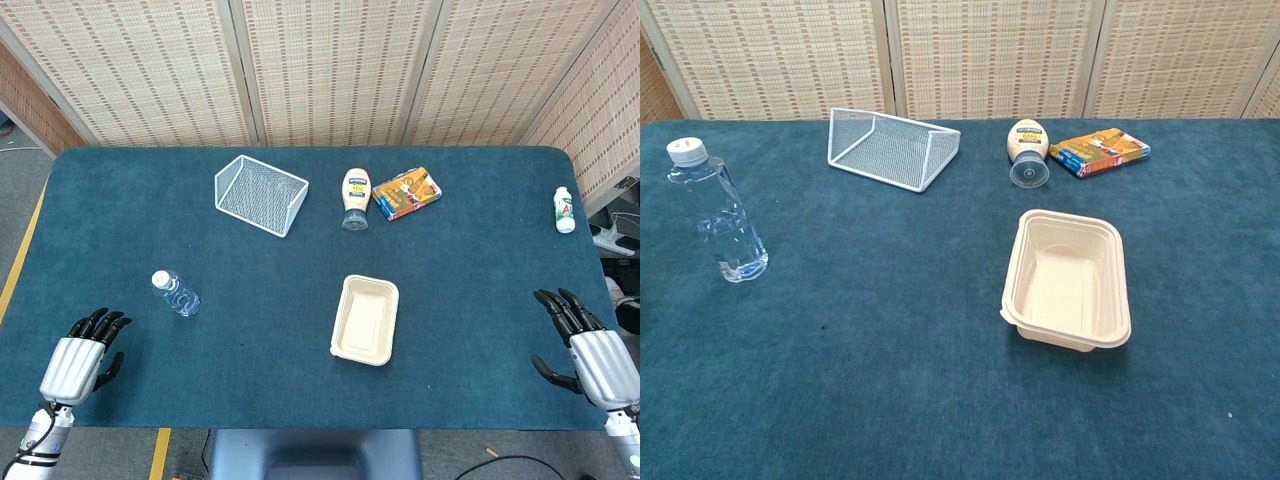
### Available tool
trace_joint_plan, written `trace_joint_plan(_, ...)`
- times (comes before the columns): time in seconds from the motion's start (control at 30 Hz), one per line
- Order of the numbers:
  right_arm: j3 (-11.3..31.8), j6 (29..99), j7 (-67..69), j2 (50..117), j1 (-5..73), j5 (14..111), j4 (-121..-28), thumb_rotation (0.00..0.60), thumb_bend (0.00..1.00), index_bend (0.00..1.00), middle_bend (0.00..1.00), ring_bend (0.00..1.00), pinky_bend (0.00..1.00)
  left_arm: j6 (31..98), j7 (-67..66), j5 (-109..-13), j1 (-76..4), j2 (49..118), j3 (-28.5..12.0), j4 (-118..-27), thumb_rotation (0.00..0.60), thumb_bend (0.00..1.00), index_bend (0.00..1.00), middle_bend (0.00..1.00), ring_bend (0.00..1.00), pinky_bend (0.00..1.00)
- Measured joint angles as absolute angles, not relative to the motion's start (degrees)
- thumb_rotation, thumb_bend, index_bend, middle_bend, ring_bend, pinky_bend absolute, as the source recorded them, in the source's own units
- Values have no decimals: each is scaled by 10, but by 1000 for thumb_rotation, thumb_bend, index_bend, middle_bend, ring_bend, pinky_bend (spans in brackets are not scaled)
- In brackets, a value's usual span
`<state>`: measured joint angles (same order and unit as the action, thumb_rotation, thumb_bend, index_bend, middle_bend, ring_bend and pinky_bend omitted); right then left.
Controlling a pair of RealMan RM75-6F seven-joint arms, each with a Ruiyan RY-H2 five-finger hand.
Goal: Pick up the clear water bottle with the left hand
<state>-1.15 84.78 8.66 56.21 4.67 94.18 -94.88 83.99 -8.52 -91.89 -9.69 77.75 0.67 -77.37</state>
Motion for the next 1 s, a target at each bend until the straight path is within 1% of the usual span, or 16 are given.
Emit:
trace_joint_plan(0.33, -14, 854, 101, 553, 45, 947, -951, 600, 208, 0, 69, 0, 233, 828, -93, -926, -100, 783, 15, -777, 600, 413, 232, 197, 137, 273)
trace_joint_plan(0.5, -11, 843, 92, 557, 49, 940, -951, 600, 208, 0, 69, 0, 233, 820, -100, -921, -101, 781, 17, -776, 600, 414, 230, 202, 157, 290)
trace_joint_plan(0.57, -11, 838, 88, 559, 52, 941, -950, 600, 208, 0, 69, 0, 233, 824, -103, -918, -99, 780, 15, -779, 600, 415, 212, 202, 157, 290)
trace_joint_plan(0.67, -17, 829, 87, 557, 55, 947, -949, 600, 208, 0, 69, 0, 234, 830, -107, -912, -95, 778, 12, -788, 600, 415, 137, 191, 157, 291)
trace_joint_plan(0.8, -19, 826, 87, 555, 56, 947, -951, 600, 208, 0, 69, 0, 233, 826, -105, -904, -94, 770, 9, -805, 600, 416, 94, 172, 155, 290)
trace_joint_plan(0.9, -16, 819, 81, 558, 59, 938, -951, 600, 208, 0, 69, 0, 233, 813, -98, -894, -100, 770, 3, -806, 600, 415, 45, 117, 115, 269)
trace_joint_plan(1.0, -13, 809, 72, 561, 63, 930, -953, 600, 208, 0, 69, 0, 233, 796, -91, -875, -108, 777, -8, -802, 600, 416, 2, 60, 66, 206)
